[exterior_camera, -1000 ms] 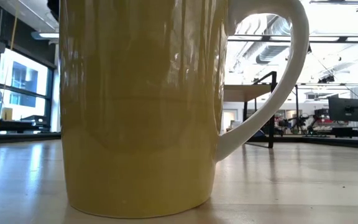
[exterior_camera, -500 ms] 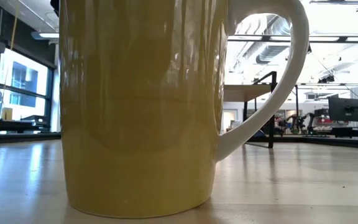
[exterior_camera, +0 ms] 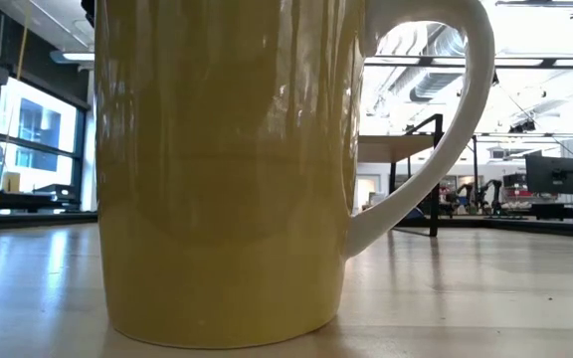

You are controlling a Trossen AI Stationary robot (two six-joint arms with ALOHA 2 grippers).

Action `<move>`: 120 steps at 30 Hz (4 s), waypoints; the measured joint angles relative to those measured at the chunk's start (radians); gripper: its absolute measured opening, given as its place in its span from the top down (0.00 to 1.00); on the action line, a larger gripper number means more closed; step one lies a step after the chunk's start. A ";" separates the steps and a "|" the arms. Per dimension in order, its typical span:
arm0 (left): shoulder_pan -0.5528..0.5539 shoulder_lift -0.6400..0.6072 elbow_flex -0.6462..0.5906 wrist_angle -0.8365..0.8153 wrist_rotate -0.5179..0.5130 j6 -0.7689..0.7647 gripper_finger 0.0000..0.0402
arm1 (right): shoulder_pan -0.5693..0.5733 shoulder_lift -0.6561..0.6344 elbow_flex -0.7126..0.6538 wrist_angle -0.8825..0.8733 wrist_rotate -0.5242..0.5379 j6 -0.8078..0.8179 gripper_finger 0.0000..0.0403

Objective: Stack small to large cups/mugs on shelf
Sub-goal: Put the light yellow mug on the shelf

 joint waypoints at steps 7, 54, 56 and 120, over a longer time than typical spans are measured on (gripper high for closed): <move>0.009 0.000 0.000 -0.046 -0.014 -0.087 0.68 | -0.072 0.000 0.000 -0.002 -0.148 -0.012 0.92; 0.085 0.212 0.000 0.083 0.067 -0.166 0.84 | -0.174 0.001 0.000 -0.120 -0.031 -0.030 0.92; 0.085 0.212 0.000 0.084 0.054 -0.149 0.94 | -0.174 0.001 0.000 -0.120 -0.031 -0.030 0.92; 0.658 0.612 1.146 -0.563 0.100 0.460 0.99 | -0.132 0.014 0.000 -0.206 -0.038 0.004 0.92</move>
